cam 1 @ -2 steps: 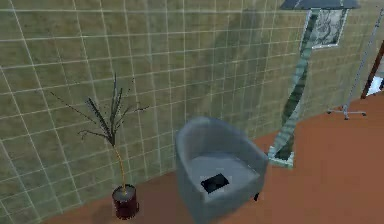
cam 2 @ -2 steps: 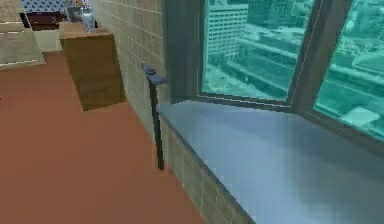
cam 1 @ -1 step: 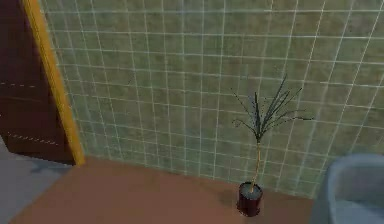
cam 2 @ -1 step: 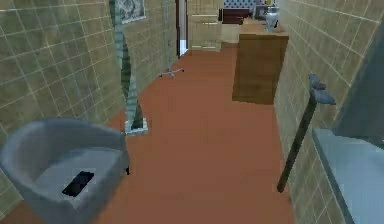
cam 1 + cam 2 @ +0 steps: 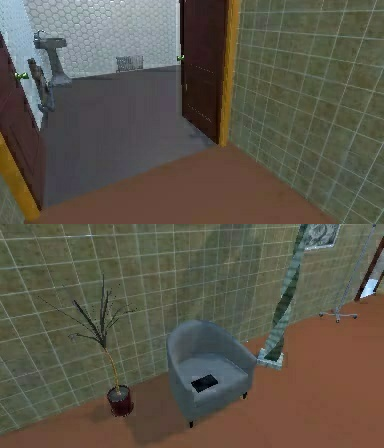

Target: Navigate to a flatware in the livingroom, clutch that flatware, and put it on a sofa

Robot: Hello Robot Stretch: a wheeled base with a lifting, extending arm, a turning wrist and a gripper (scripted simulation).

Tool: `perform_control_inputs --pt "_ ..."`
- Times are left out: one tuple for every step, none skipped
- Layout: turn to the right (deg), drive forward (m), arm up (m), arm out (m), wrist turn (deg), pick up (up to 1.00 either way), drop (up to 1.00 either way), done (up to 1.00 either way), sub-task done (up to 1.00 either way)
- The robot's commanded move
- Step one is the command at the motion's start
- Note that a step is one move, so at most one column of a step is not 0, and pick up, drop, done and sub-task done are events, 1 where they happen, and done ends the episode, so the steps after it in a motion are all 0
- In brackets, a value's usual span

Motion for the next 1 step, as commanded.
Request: perform_control_inputs --pt "-9.0 0.00 0.00 0.00 0.0 0.00 0.00 0.00 0.00"
